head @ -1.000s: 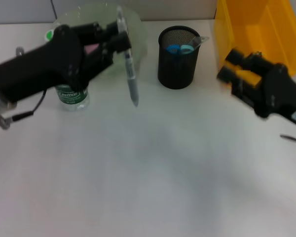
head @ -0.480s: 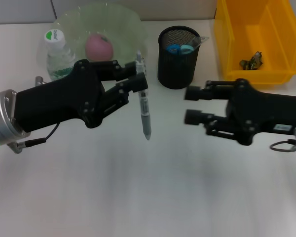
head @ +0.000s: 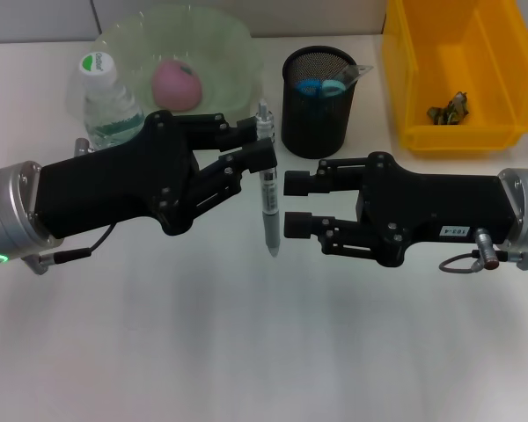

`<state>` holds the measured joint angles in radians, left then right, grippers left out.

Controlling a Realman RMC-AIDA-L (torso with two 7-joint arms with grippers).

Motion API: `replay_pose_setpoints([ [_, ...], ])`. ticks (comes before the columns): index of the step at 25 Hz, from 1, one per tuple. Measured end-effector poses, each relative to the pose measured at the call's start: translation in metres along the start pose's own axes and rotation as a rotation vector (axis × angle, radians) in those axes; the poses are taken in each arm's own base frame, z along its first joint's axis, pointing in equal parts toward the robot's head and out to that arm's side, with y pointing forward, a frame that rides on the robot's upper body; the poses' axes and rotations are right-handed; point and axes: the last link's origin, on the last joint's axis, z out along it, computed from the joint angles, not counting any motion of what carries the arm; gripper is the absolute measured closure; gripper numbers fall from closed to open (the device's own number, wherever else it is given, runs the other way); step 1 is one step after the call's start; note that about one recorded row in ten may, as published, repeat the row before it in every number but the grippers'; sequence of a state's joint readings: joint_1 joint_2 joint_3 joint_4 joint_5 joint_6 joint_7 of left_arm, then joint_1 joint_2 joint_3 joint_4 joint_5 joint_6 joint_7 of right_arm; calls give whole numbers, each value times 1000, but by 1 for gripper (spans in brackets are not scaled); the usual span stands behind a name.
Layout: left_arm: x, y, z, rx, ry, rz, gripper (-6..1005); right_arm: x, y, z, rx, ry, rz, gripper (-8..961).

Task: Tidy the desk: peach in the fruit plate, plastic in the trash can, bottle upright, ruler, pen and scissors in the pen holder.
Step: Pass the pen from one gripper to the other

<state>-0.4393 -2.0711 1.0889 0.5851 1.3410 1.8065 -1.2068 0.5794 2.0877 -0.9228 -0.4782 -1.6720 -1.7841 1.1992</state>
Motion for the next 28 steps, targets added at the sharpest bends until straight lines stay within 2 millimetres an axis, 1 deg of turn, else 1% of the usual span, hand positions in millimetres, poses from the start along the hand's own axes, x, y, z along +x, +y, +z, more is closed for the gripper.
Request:
replay_pose_setpoints([
  [11,-3,1,8,-30,-21,-7,804,-1,-2,7,-18,-2,5,490],
  [21,-3,-1,11,-33,-21,-13,804,-2,-2,9,-21,-1,0,499],
  [28,-2,-3,15,-41,-23,-11,804,-3,-2,9,-24,-1,-7,725],
])
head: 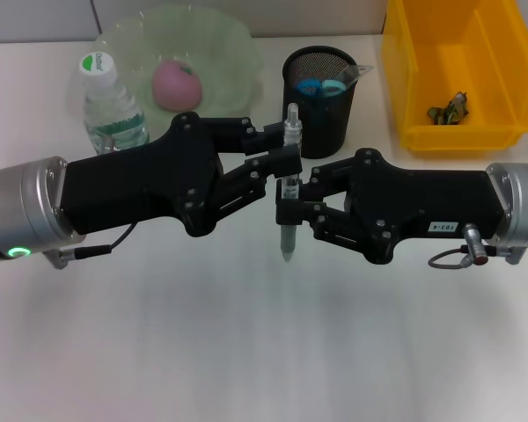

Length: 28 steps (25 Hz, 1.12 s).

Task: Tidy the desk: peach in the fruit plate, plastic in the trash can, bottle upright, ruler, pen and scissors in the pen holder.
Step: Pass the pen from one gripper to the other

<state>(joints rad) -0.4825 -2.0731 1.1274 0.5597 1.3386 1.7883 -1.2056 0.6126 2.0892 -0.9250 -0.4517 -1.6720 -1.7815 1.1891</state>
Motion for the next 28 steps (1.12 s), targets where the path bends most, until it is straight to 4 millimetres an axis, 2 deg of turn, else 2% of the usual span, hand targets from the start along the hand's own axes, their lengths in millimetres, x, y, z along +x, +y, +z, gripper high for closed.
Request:
replay_pose_setpoints([
  [5,0,-1,1,2,-4,2,804,0,-1,1,1,1,-16,818],
  [26,-4,-11,1,62,-35,-35,802,1,-7,1,37,16,-27,819],
  [28,-3,-11,1,67,-29,-35,704,1,-7,1,40,15,-27,819],
])
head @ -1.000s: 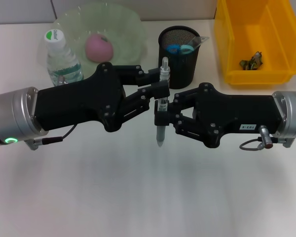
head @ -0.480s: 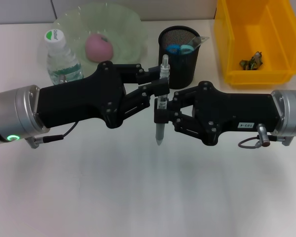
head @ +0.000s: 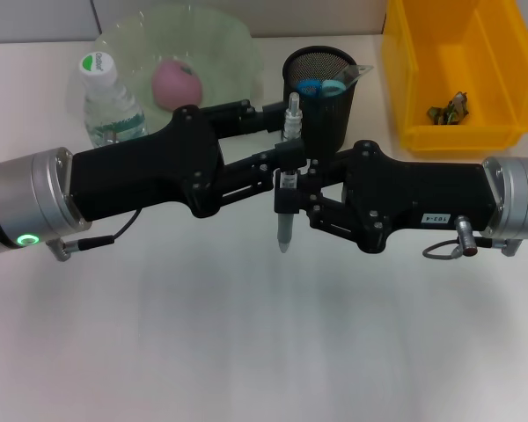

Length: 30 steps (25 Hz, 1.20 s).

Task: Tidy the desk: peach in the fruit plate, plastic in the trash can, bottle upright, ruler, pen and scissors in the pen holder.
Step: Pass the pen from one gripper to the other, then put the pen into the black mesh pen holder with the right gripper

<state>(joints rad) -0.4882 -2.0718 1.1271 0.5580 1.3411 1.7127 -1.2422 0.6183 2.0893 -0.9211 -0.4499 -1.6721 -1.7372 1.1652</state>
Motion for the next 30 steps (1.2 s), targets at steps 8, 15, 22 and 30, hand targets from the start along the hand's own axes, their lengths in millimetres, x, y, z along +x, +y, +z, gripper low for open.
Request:
replay_pose_setpoints([
  [8,0,1,-2,-2,5,6,405,1,-4,-4,50,-11,4,818],
  [15,-4,2,-11,35,16,-18,225,-5,-21,-22,240,-116,10,817],
  [22,-13,6,-20,70,21,-41,206,-18,-50,-45,489,-175,-27,816],
  [30,-15,7,-20,71,19,-53,205,-26,-74,-49,635,-179,-51,815],
])
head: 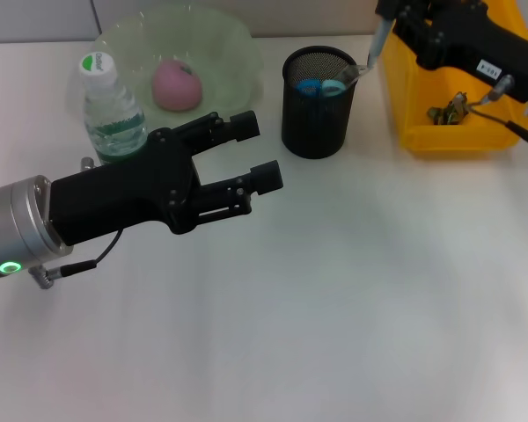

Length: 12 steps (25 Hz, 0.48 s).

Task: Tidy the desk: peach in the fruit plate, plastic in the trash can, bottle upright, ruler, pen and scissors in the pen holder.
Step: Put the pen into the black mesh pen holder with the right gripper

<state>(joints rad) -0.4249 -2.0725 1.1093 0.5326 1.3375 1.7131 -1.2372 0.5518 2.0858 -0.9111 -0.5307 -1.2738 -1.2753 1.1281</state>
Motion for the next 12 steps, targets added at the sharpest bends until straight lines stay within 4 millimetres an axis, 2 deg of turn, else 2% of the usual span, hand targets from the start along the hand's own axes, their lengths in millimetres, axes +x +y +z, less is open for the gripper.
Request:
replay_pose_setpoints([
  [5,0,0,0,1,1,-3,206,-10,-5,0,32,-67,17,815],
  [12,0,0,0,0,0,-5,206,-10,-11,2,73,-58,14,814],
])
